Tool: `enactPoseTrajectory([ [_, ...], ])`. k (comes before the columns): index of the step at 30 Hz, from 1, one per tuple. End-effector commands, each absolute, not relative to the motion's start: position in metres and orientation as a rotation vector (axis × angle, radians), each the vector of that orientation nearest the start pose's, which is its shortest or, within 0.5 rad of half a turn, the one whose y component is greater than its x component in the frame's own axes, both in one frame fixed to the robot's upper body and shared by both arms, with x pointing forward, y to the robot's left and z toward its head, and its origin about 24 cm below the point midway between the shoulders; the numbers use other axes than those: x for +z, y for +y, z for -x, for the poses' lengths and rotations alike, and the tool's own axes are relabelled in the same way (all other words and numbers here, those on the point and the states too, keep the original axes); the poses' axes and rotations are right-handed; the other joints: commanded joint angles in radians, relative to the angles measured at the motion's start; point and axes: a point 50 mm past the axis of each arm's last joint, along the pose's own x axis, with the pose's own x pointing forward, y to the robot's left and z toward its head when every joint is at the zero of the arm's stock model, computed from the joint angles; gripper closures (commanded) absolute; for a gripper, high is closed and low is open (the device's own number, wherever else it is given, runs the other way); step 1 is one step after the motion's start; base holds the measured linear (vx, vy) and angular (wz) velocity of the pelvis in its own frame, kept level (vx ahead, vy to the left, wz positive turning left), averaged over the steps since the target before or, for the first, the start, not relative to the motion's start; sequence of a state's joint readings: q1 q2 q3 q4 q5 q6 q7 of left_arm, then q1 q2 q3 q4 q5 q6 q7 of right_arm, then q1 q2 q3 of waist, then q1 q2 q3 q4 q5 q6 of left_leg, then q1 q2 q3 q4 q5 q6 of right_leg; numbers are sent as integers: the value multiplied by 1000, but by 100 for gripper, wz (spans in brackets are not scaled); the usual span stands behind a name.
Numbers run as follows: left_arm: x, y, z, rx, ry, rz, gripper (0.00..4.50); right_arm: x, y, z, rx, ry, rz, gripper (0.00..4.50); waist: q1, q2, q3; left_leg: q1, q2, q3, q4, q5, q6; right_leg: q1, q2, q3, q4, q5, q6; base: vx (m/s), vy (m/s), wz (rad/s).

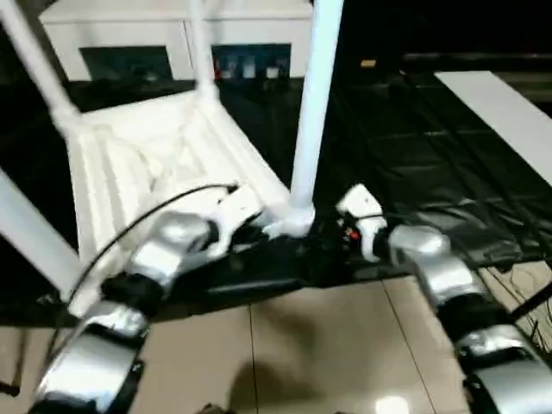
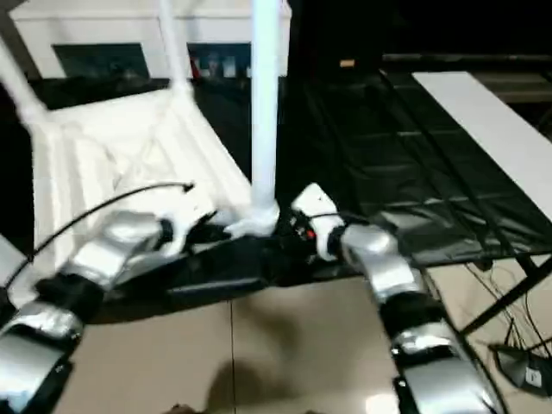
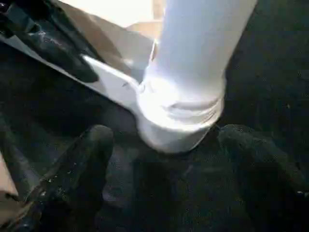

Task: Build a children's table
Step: Rotate leg to tighten

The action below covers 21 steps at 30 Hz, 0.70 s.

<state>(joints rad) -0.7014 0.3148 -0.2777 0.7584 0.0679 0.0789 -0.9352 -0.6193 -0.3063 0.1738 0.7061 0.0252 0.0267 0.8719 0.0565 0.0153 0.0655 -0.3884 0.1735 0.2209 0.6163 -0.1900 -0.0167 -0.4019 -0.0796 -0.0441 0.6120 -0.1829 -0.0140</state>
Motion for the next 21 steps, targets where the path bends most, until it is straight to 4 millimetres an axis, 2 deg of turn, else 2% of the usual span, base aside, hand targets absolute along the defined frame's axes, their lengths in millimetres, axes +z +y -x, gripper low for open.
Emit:
enactPoseTrajectory([
  [1,51,119,-339,-1127,399,-440,450,57,-134,-339,994,272,319,68,0,-5,-68,41,69,-39,-85,-281,11,25,-78,45,-81,-275,-244,0,0,0],
  [5,51,120,-336,-1153,394,-439,450,57,-136,-337,1009,273,326,68,1,-6,-71,33,68,-42,-89,-260,2,31,-77,44,-75,-242,-237,0,0,0],
  [6,50,126,-326,-1241,423,-433,450,60,-138,-335,1051,268,322,68,1,-8,-71,33,68,-42,-89,-255,4,32,-78,44,-74,-233,-237,0,0,0],
  [7,51,130,-318,-1301,448,-428,450,62,-140,-333,1091,269,327,68,5,-8,-73,27,72,-43,-88,-226,16,37,-81,45,-67,-196,-243,0,0,0],
  [10,52,136,-308,-1367,482,-423,450,61,-142,-327,1155,286,352,68,7,-5,-75,28,71,-35,-82,-183,41,35,-73,43,-58,-126,-266,0,0,0],
  [12,53,138,-307,-1372,486,-426,450,60,-142,-326,1171,295,374,68,7,-6,-75,29,69,-33,-81,-172,50,34,-73,42,-56,-116,-275,0,0,0],
  [18,56,141,-305,-1383,486,-436,450,61,-144,-325,1193,298,390,68,5,-5,-71,32,69,-36,-85,-219,24,32,-74,44,-65,-195,-259,0,0,0],
  [21,59,141,-305,-1382,483,-442,450,62,-143,-322,1235,295,382,68,6,-2,-73,33,69,-36,-85,-218,19,33,-74,45,-64,-190,-257,0,0,0],
])
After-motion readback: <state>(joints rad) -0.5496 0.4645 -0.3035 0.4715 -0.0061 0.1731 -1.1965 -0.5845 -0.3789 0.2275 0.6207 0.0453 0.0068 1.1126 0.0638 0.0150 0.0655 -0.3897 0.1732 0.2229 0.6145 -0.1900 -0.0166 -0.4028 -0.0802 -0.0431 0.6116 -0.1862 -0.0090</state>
